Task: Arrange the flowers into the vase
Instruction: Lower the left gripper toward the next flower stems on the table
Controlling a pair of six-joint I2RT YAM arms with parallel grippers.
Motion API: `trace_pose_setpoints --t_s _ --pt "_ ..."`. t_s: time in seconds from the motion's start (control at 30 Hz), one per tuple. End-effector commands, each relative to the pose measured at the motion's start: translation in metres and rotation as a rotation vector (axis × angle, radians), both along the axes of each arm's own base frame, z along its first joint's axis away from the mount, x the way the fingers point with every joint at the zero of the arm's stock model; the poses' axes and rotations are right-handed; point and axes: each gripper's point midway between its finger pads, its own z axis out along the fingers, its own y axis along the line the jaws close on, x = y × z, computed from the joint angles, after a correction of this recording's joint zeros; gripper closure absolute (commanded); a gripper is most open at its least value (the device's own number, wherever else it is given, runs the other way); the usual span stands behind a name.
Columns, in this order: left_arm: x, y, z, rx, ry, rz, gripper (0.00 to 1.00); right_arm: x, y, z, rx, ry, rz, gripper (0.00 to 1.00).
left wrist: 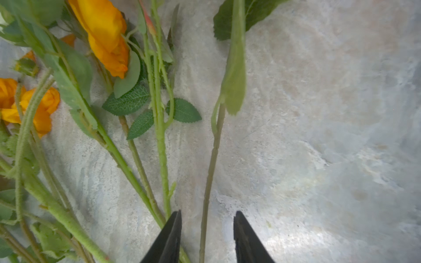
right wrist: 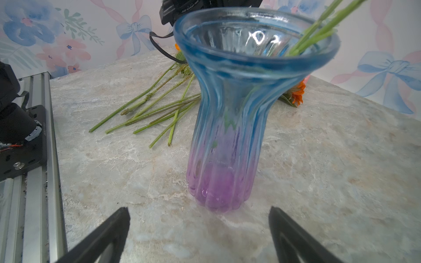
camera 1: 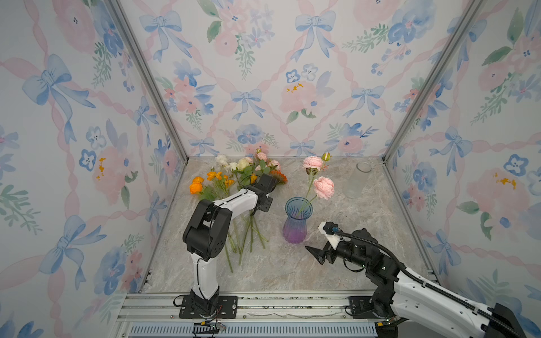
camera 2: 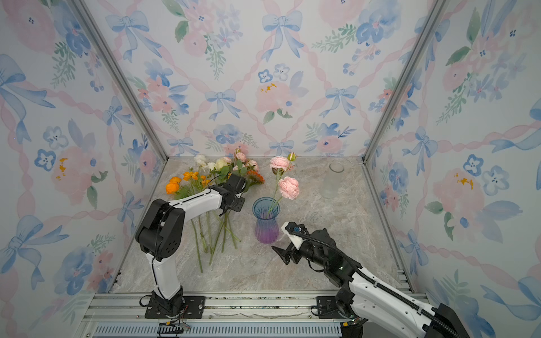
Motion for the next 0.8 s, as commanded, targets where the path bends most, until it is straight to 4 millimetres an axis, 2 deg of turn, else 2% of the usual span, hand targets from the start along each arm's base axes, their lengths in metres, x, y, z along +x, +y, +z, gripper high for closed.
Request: trace_pose_setpoints --t_s 0.0,0.37,0.77 --pt "0.003 0.007 0.0 0.037 0.006 0.0 0.6 0.002 0.003 0.013 0.007 -0.027 0.003 0.03" --pt "0.008 0.006 -0.021 0.014 0.056 0.0 0.69 0.002 0.003 0.013 0.004 -0.029 0.002 0.03" --pt "0.003 0.003 -0.03 -0.006 0.089 -0.015 0.72 0.001 0.002 0.014 0.005 -0.037 0.003 0.03"
